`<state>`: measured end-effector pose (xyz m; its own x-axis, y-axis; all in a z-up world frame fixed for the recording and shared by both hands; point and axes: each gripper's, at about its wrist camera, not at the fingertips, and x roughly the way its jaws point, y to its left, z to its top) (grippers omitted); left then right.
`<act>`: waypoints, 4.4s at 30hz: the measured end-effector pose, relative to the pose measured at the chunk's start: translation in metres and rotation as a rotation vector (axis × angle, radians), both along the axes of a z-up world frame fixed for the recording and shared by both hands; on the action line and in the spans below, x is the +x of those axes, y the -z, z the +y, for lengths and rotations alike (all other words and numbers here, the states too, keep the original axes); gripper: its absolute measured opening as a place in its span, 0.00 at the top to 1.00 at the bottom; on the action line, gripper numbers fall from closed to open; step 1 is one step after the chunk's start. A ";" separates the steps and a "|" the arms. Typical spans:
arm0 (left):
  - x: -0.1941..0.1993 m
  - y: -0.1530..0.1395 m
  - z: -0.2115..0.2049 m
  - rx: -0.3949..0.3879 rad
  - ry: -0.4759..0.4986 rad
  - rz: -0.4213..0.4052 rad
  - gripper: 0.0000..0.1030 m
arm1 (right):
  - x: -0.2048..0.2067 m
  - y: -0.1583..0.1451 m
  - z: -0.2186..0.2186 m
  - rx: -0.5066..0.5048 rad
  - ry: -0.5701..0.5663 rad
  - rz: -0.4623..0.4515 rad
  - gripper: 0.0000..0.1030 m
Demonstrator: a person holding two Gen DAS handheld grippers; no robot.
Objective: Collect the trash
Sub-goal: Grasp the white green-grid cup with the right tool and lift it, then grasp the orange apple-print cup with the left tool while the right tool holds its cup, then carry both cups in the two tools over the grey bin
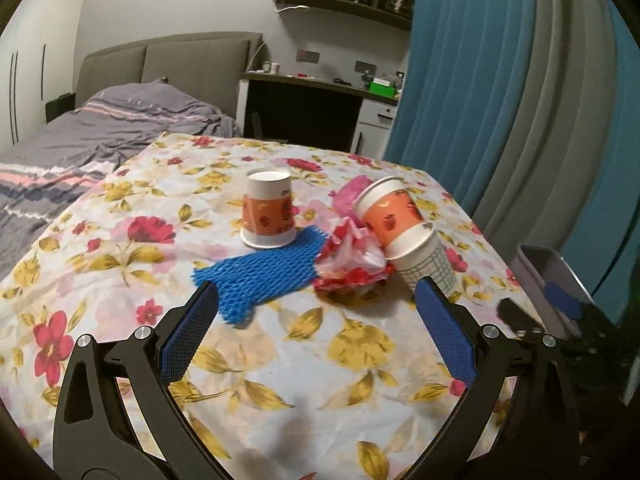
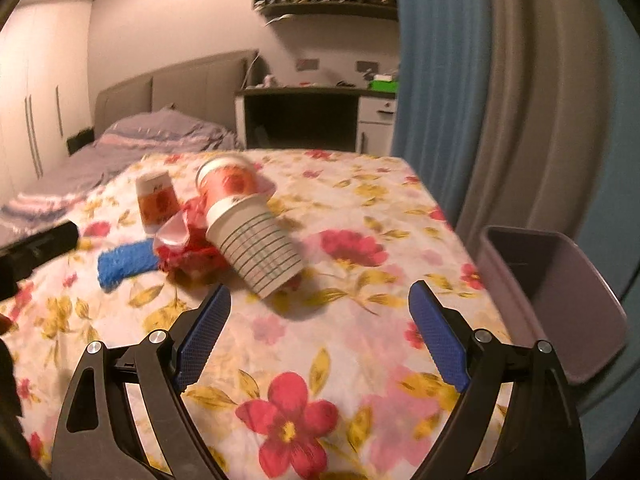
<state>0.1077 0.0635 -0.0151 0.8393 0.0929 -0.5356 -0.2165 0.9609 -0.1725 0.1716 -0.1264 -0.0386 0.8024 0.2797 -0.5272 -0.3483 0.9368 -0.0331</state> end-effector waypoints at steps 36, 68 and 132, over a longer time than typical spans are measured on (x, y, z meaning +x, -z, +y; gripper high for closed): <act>0.021 0.022 0.010 -0.050 0.025 0.054 0.06 | 0.029 0.025 0.044 -0.222 -0.180 0.097 0.45; 0.076 0.035 -0.081 -0.202 0.295 0.129 0.09 | -0.054 0.034 -0.078 -0.047 -0.084 0.116 0.47; 0.092 -0.028 -0.244 -0.148 0.717 0.008 0.43 | -0.007 -0.019 -0.225 0.212 0.369 0.023 0.47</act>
<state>0.1995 -0.1806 0.0128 0.6623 -0.5521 -0.5065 0.4554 0.8334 -0.3130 0.1646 -0.3517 -0.0192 0.8576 0.0800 -0.5081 0.0132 0.9841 0.1773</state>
